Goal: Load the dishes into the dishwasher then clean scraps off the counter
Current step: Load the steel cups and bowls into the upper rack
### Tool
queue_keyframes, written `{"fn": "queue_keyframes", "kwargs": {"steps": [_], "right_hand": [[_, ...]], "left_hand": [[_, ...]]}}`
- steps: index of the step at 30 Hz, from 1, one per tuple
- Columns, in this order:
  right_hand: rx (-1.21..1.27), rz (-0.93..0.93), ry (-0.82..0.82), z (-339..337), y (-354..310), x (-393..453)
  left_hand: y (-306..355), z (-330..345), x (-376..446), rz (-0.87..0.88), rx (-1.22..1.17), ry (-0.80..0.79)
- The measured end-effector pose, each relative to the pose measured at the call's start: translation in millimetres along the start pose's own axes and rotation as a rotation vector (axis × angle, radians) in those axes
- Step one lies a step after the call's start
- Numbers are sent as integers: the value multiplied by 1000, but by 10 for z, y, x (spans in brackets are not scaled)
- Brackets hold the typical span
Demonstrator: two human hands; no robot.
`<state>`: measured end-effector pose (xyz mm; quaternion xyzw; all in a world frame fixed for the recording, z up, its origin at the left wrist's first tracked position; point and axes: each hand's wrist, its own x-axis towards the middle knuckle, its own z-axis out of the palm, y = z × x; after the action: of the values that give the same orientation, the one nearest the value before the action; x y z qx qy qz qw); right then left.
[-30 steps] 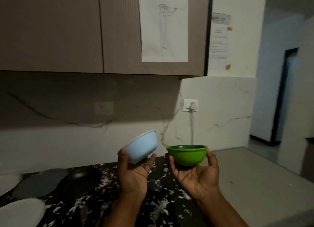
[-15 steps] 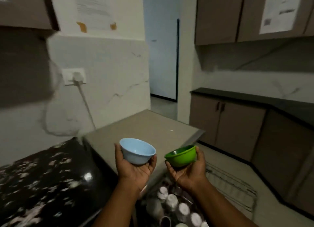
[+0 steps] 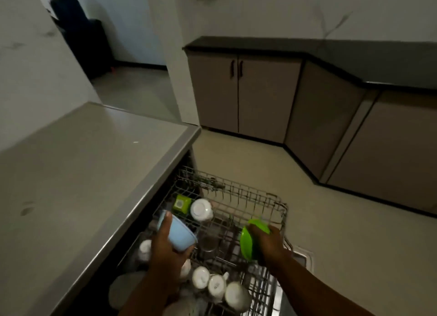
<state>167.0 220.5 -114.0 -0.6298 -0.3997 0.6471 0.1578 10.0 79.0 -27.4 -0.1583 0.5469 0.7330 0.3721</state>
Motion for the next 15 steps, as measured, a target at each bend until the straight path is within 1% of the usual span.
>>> {"fn": "queue_keyframes", "kwargs": {"steps": [3,5,7,9,11,15], "right_hand": [[-376,-148,67,151,11,98],[-627,-231,75,304,-29,226],[-815,-302,66,509,-57,370],[-926,-365,63,745,-92,527],[-1020,-415,97,962,-118,695],[-1098,-456,85,1324,-36,997]], "left_hand": [[-156,-108,269,34,165,-12],[-209,-156,452,36,250,-19],[-254,-186,654,42,337,-11],[-333,-213,867,85,429,12],[-380,-203,1005,137,519,51],[-400,-166,1193,249,576,-29]]}}
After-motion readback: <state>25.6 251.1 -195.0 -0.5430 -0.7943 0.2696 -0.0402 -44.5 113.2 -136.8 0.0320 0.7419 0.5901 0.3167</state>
